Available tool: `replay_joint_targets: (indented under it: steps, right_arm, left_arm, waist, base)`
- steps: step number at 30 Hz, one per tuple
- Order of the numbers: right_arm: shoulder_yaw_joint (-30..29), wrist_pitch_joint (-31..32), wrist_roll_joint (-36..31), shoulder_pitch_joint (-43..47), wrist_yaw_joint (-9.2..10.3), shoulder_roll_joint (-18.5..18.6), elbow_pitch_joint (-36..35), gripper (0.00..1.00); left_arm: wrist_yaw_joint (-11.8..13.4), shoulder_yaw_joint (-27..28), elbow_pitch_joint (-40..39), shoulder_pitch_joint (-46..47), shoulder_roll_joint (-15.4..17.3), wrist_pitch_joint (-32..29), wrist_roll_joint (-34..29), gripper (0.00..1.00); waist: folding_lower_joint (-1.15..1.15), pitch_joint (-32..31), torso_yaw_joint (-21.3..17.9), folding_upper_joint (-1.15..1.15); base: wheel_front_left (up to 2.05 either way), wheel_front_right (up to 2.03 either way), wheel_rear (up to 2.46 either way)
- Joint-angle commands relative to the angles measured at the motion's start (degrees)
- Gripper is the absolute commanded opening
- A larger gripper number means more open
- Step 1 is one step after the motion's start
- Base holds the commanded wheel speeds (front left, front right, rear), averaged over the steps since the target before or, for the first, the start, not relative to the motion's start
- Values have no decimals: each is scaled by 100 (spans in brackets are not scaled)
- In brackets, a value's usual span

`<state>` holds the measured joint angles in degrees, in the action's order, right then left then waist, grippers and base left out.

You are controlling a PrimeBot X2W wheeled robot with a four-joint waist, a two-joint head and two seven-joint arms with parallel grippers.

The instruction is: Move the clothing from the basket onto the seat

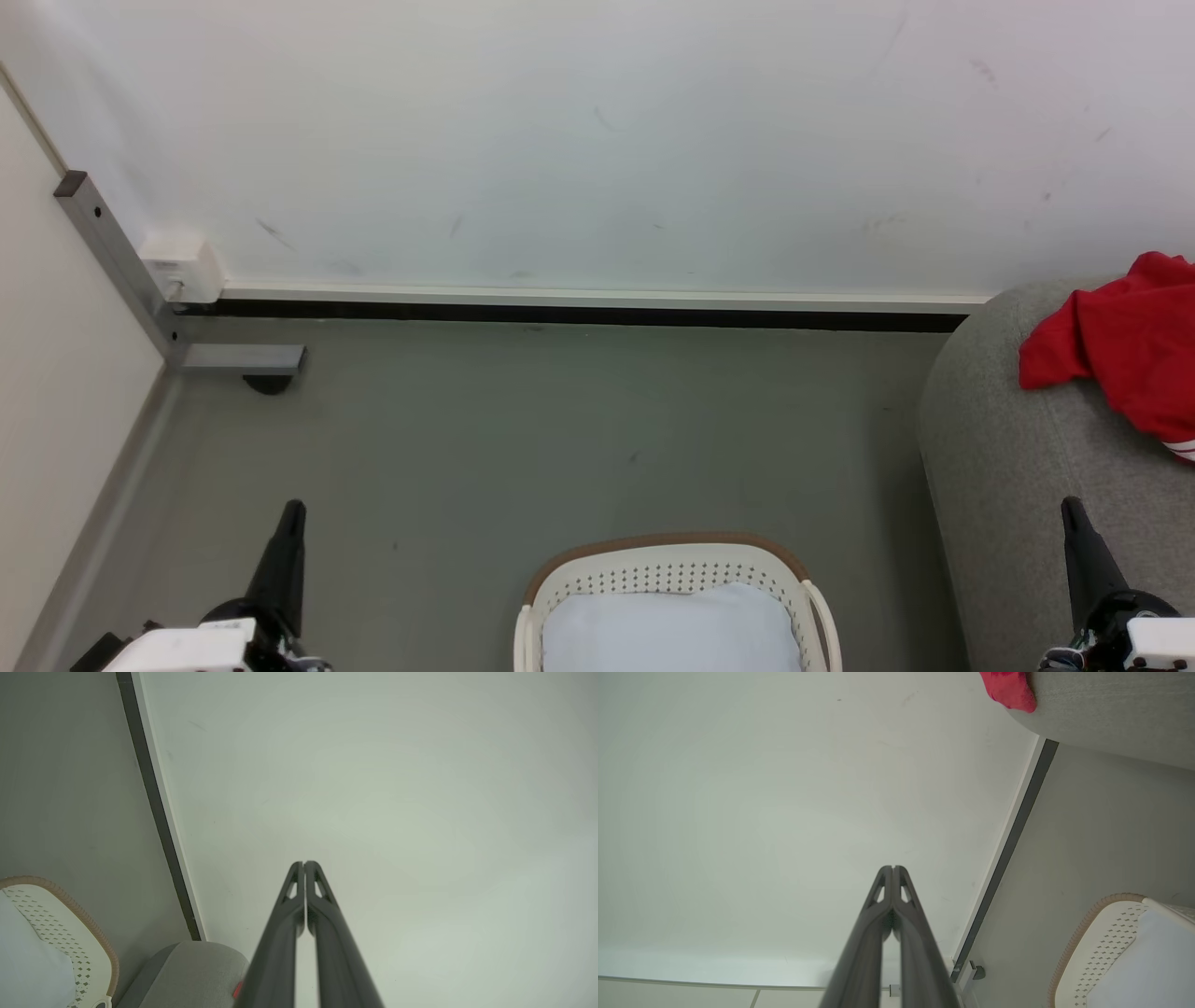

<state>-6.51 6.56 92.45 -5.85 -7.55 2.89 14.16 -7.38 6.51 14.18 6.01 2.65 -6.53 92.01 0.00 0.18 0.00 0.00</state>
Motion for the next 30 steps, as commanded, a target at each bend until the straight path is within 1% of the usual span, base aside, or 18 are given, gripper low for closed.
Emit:
replay_joint_targets:
  steps: [1,30]
  right_arm:
    - [-27,19,-12,-71,12,-3,-25,0]
    - [-28,20,-13,-71,12,-3,-25,0]
  left_arm:
    - [-23,7,-20,50,42,-22,75,0]
    - [-23,7,-20,50,42,-22,76,0]
  waist:
    - [0,0,0,0]
    - [0,0,0,0]
  base:
    - [0,0,0]
    - [0,0,0]
